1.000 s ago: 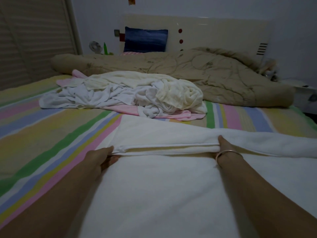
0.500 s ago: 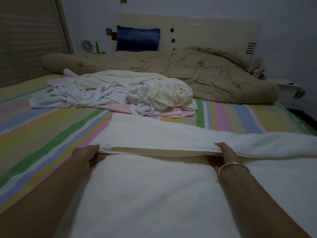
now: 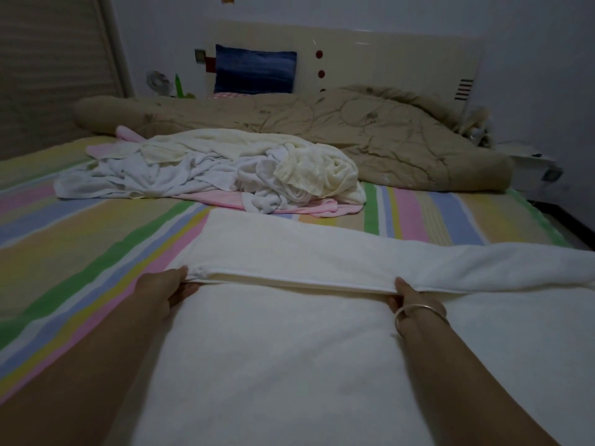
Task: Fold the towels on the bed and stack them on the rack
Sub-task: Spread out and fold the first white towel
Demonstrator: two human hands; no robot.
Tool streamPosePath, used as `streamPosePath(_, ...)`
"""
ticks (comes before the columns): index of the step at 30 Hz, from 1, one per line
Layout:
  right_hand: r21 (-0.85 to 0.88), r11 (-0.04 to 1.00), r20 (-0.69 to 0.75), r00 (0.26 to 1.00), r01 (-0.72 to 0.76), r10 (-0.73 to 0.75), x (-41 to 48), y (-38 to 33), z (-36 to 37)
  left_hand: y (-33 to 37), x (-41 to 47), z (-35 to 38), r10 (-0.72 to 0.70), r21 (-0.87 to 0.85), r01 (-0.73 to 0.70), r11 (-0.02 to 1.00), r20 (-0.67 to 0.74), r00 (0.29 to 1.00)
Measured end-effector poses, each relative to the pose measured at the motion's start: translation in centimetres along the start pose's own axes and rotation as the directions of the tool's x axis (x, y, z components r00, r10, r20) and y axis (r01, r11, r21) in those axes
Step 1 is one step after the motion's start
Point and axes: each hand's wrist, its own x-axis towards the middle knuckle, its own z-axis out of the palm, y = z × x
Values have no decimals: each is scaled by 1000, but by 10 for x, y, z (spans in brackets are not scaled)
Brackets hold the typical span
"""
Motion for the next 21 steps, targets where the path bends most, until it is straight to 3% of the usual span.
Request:
streamPosePath(3,-91,995,48,998,-35,39,12,4,-6,-2,0,-2,6,-15,-6,1000,14,1000)
streamPosePath(7,-236,971,-6,999,-33,33,21,11,-12,-3,-8,-4,38,-19,-37,999,34,999)
streamPosePath(14,-315,932,-147,961,178,-233,-34,7,4,2,-10,-11,65,-13,-64,998,25,998)
streamPosePath(18,-343,900,-129,935,270,-330,-65,15,2,5,-8,-26,57,5,-57,998,-12,998)
streamPosePath(21,-474,808,-85,895,350,-438,-104,17,-4,10,-9,-49,63,26,-62,998,-35,997)
